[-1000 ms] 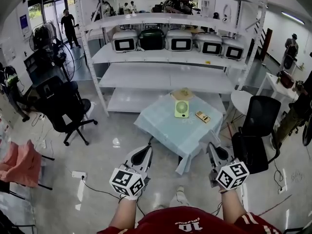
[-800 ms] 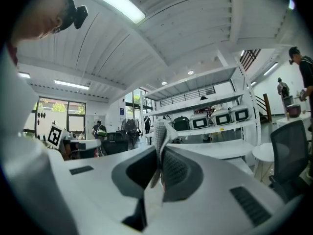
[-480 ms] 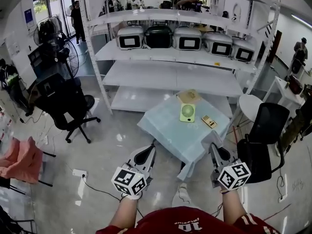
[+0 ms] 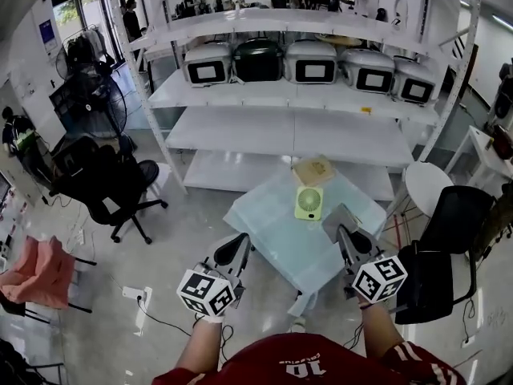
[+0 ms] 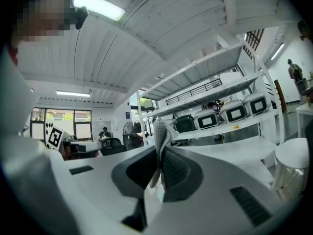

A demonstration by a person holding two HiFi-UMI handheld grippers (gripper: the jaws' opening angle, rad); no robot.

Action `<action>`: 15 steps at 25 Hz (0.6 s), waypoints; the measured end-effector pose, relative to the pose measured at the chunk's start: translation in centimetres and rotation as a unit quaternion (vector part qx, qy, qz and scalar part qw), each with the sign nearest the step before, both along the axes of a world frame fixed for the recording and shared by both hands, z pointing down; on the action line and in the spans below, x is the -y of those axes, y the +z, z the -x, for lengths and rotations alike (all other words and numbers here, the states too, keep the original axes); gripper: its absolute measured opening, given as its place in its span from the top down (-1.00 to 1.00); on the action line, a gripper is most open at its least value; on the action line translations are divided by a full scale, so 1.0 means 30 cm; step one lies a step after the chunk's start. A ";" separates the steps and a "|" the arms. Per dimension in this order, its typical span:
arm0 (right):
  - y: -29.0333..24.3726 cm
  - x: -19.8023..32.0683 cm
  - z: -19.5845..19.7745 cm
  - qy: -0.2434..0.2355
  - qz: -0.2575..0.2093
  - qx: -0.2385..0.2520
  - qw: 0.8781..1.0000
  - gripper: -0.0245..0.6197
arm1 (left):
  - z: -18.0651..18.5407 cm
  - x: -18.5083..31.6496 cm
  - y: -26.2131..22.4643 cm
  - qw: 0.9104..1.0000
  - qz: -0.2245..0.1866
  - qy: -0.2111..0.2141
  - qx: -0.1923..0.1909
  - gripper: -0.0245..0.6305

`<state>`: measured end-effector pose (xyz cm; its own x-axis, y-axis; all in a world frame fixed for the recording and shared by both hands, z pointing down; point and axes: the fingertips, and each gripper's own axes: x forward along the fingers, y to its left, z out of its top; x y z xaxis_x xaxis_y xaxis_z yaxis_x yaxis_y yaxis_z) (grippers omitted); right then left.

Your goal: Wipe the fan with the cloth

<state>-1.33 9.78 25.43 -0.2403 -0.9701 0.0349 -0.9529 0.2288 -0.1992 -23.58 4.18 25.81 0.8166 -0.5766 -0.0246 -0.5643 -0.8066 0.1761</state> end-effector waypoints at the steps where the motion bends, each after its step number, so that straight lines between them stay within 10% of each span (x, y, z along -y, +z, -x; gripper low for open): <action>1: 0.005 0.032 -0.026 -0.004 0.000 0.004 1.000 0.86 | -0.030 0.030 0.000 1.000 0.004 -0.001 -0.004 0.91; 15: 0.081 0.310 -0.198 -0.003 0.017 0.012 1.000 0.86 | -0.217 0.303 0.037 1.000 0.001 0.012 0.021 0.91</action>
